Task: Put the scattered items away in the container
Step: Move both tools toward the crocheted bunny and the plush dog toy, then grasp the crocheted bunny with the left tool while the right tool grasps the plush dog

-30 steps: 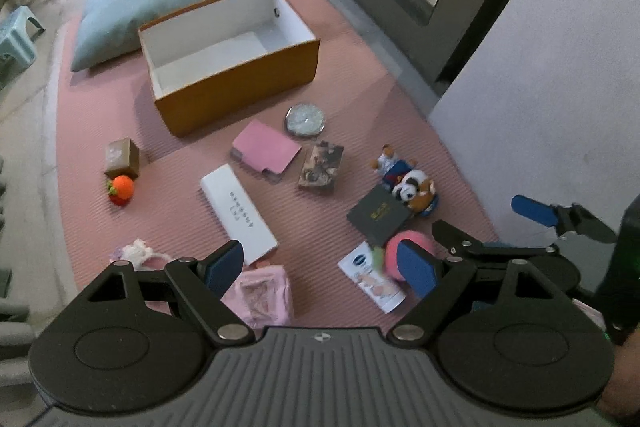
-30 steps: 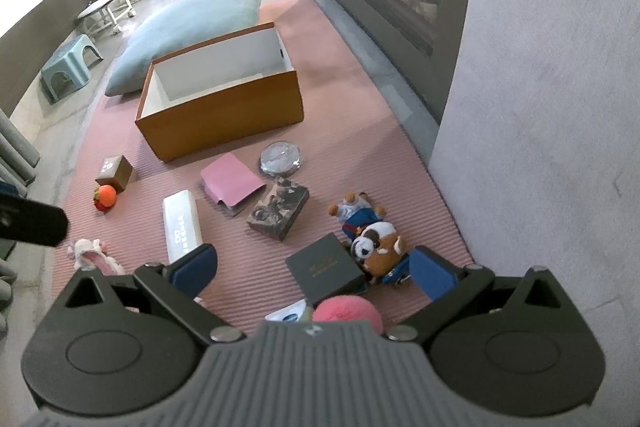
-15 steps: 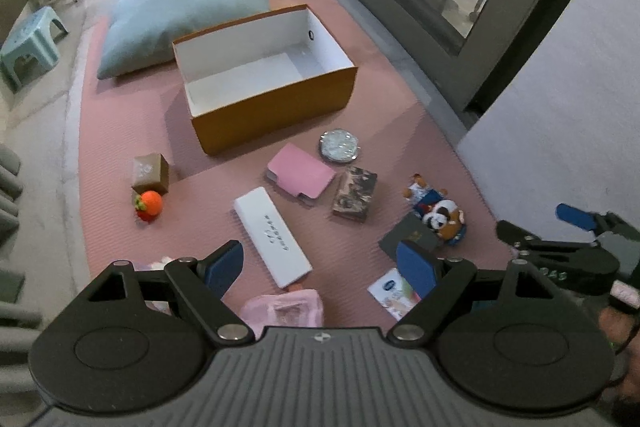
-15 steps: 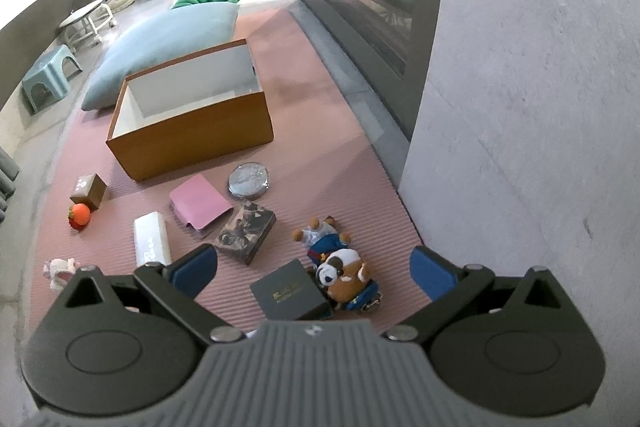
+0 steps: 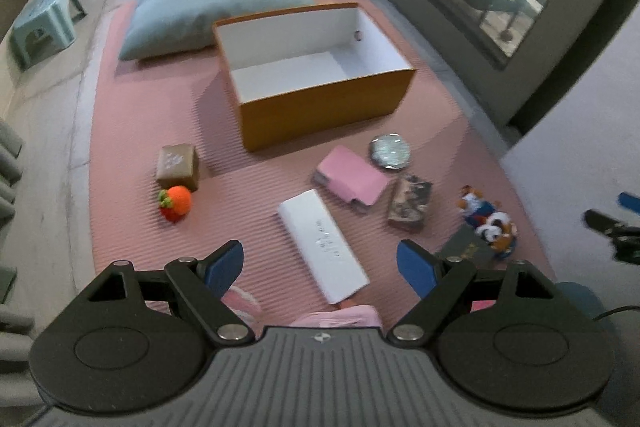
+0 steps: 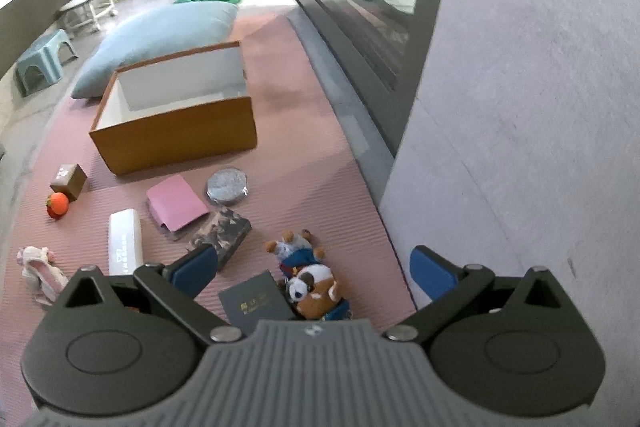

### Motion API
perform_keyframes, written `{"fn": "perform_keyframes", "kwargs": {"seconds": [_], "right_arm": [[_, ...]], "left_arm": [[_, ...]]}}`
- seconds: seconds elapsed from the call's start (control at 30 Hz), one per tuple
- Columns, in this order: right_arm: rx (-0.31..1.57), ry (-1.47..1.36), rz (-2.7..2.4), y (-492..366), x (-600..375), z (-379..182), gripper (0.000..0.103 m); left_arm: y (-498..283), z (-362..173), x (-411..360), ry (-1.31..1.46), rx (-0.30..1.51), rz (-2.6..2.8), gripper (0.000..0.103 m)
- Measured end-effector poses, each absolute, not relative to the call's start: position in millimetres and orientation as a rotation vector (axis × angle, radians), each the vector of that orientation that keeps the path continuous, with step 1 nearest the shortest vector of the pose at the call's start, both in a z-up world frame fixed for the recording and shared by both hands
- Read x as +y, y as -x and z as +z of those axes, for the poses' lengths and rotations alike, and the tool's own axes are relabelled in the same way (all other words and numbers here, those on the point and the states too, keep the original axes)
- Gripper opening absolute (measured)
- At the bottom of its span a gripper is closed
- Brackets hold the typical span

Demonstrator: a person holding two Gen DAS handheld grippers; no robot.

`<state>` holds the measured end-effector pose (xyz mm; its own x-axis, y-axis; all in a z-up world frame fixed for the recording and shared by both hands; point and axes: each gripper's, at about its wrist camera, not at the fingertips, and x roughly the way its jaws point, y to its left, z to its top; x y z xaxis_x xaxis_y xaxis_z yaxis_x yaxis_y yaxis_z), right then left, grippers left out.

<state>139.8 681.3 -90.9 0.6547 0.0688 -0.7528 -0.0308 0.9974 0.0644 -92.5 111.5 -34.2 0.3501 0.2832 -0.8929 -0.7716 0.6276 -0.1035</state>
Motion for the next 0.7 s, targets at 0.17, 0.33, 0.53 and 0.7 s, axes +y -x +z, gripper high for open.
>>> {"fn": "perform_keyframes", "kwargs": {"seconds": [0.17,0.33,0.53,0.7], "right_arm": [[0.758,0.064,0.127,-139,686,-96,0.103],[0.679,0.109,0.198,-145,681,-101,0.103],[0.786,0.15,0.271,-178,684,-127,0.103],[0.86,0.296,0.314,-201,704,-156,0.102]], "left_arm": [[126,-59,119,0.591,0.918,0.808,0.099],[158,-83,125,0.616,0.846,0.87,0.099],[186,-116,126,0.585,0.866,0.97,0.099],[215,-143,126,0.653,0.844,1.044,0.099]]}}
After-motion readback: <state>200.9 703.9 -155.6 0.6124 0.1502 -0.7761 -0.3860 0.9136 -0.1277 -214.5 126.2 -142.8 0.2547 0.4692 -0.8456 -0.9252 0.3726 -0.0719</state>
